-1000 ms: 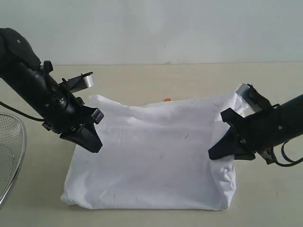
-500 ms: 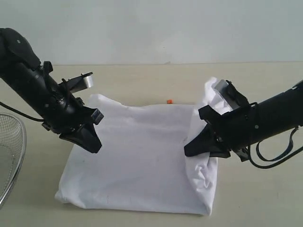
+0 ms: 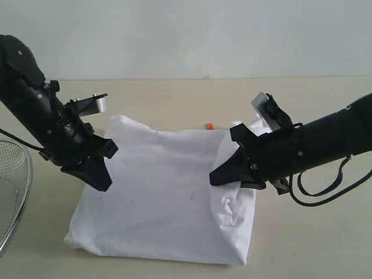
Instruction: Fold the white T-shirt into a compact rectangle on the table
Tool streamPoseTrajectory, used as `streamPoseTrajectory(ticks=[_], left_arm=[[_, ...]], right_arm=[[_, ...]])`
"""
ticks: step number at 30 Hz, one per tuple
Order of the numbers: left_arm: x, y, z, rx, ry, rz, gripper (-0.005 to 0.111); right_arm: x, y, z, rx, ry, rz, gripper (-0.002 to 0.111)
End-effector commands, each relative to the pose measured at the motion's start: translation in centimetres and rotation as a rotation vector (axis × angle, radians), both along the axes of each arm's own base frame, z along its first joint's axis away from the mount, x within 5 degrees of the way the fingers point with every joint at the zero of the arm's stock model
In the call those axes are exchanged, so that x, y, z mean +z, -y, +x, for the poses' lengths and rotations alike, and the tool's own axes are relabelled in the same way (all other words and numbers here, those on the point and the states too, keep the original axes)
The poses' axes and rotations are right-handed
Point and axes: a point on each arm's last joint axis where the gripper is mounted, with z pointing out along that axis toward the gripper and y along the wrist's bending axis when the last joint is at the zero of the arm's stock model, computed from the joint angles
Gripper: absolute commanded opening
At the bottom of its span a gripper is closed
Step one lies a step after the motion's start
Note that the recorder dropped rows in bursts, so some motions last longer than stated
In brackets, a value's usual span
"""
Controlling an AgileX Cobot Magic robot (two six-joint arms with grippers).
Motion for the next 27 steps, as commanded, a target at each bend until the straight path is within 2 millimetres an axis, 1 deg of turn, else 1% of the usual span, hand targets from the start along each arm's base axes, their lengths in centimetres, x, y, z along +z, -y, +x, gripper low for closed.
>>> streamPoseTrajectory(ticks=[1, 3, 6, 13, 18, 21, 27], left_arm=[[0.2, -0.4, 0.1, 0.028, 0.029, 0.036, 0.004], [0.2, -0.4, 0.1, 0.028, 0.031, 0.037, 0.004], [0.2, -0.4, 0.2, 0.028, 0.035, 0.04, 0.004], [0.2, -0.5, 0.1, 0.021, 0.027, 0.043, 0.004], [0.2, -0.5, -0.1, 0.013, 0.013, 0.043, 0.004], [0.2, -0.5, -0.1, 0.013, 0.013, 0.043, 0.004], [0.4, -0.6, -0.1, 0.021, 0.007, 0.042, 0.004]], right_arm=[[1.2, -0.4, 0.3, 0.021, 0.043, 0.056, 0.0], [2.0, -0.6, 0.7, 0.028, 0.059, 0.098, 0.0], [3.1, -1.4, 1.4, 0.053, 0.092, 0.12, 0.0], [5.1, -4.9, 2.7, 0.098, 0.164, 0.097, 0.0], [6.1, -6.8, 2.9, 0.119, 0.193, 0.089, 0.0], [6.4, -7.8, 2.9, 0.132, 0.208, 0.083, 0.0], [6.3, -9.3, 2.5, 0.147, 0.225, 0.05, 0.0]])
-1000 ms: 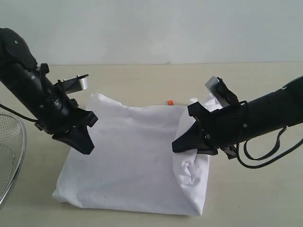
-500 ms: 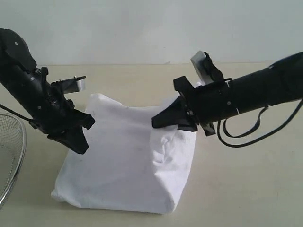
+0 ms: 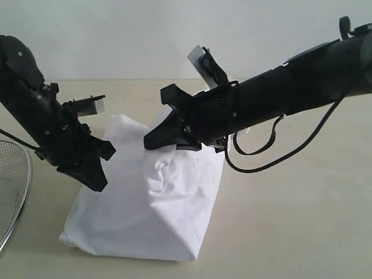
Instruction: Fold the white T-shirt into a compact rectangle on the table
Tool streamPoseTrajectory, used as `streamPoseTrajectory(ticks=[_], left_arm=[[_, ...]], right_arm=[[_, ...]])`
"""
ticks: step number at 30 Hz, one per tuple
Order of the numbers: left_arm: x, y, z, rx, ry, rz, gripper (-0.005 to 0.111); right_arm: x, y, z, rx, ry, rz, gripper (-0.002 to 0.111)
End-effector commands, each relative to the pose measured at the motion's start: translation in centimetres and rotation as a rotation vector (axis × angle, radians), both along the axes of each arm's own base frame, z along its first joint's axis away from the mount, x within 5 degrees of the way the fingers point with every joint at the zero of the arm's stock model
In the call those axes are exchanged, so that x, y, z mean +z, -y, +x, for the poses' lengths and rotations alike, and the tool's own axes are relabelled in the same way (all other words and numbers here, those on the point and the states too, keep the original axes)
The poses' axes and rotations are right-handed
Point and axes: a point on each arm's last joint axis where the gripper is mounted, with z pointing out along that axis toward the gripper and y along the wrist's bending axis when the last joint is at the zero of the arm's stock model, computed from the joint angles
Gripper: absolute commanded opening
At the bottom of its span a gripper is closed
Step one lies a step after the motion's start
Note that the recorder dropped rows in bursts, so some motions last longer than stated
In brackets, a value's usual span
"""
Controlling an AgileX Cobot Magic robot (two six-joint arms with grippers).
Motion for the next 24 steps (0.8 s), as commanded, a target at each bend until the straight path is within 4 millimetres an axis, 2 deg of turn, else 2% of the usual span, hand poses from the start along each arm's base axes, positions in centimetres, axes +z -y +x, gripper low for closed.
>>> streamPoseTrajectory(ticks=[1, 10, 15, 24], left_arm=[[0.8, -0.3, -0.2, 0.016, 0.004, -0.002, 0.004], [4.9, -2.1, -0.3, 0.081, 0.148, -0.015, 0.004], [5.2, -3.3, -0.3, 0.115, 0.144, -0.015, 0.004], [5.4, -3.8, -0.4, 0.107, 0.143, 0.006, 0.004]], right_arm=[[0.5, -0.7, -0.3, 0.01, 0.025, -0.009, 0.0], [0.5, -0.8, -0.2, -0.001, 0.028, -0.01, 0.0], [0.6, -2.2, -0.2, 0.016, 0.046, -0.014, 0.0], [-0.3, -6.0, 1.0, 0.073, 0.031, -0.002, 0.0]])
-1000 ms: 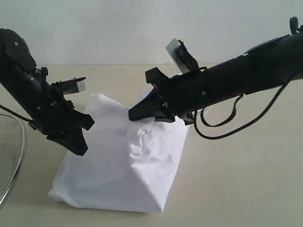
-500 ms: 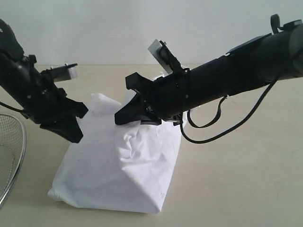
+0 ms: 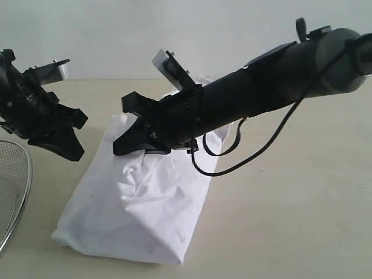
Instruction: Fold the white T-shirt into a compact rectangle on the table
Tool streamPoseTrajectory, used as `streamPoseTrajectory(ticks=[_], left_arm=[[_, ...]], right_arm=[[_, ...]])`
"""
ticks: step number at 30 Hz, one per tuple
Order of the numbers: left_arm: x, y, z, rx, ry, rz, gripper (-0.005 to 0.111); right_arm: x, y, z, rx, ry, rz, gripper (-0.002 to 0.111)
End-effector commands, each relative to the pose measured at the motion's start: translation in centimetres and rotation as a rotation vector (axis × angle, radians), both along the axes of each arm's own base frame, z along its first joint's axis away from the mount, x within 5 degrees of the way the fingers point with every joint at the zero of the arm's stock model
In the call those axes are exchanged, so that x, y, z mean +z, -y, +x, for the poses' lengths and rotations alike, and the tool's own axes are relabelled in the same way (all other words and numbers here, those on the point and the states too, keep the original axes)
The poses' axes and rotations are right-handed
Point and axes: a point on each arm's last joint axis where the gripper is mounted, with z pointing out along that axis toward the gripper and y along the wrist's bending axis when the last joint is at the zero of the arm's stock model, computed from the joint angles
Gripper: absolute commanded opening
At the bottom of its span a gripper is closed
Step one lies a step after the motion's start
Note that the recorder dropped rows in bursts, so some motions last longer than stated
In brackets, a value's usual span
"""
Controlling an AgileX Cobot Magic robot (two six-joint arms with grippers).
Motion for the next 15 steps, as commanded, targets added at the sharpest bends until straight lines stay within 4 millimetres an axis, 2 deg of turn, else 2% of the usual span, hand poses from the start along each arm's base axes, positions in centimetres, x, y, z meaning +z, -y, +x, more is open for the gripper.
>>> streamPoseTrajectory(ticks=[1, 10, 15], left_arm=[[0.2, -0.3, -0.3, 0.002, -0.004, 0.022, 0.004], [0.1, -0.8, -0.3, 0.012, -0.008, 0.071, 0.004], [0.0, -0.9, -0.3, 0.015, -0.008, 0.083, 0.004]], right_arm=[[-0.1, -1.9, 0.4, 0.031, 0.0, 0.019, 0.0], [-0.8, -4.7, 0.7, 0.084, 0.0, 0.017, 0.0], [-1.3, -5.2, 0.7, 0.092, -0.01, 0.013, 0.0]])
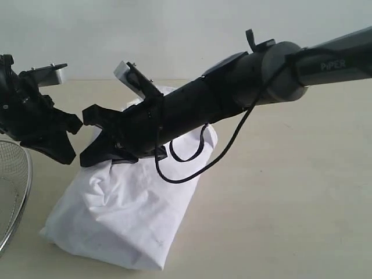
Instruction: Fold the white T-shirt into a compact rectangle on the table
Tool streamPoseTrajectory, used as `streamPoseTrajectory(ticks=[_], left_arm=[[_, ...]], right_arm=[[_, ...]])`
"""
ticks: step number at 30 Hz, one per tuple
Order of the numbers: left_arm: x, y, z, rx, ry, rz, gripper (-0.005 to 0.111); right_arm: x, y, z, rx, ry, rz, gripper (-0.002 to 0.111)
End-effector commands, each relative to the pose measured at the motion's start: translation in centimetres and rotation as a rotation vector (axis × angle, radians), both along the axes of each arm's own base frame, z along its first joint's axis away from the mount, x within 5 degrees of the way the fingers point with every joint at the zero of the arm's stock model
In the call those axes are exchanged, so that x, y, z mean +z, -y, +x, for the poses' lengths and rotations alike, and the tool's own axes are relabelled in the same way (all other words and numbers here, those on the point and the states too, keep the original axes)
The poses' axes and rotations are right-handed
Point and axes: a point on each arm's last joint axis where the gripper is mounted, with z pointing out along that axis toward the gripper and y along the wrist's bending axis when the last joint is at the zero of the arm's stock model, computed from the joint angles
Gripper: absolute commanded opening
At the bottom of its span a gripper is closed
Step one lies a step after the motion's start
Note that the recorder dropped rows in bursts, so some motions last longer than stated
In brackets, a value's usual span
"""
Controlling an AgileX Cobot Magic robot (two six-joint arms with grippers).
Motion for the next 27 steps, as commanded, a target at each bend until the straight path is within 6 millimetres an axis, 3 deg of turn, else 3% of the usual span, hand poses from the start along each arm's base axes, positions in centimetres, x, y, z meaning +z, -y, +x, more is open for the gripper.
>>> streamPoseTrajectory(ticks=[1, 15, 22, 27], left_arm=[[0.2, -0.4, -0.2, 0.018, 0.003, 0.026, 0.004], [0.3, -0.7, -0.1, 0.041, 0.011, 0.064, 0.004], [2.8, -1.3, -0.6, 0.064, 0.091, 0.106, 0.004], [2.9, -1.3, -0.7, 0.063, 0.088, 0.106, 0.004]], right_arm=[[-0.2, -0.6, -0.2, 0.018, -0.005, 0.003, 0.0], [0.3, -0.8, 0.0, 0.026, 0.01, 0.013, 0.0], [0.8, -2.0, -0.4, 0.033, 0.044, 0.004, 0.0], [1.4, -3.0, 0.1, 0.057, 0.037, 0.025, 0.0]])
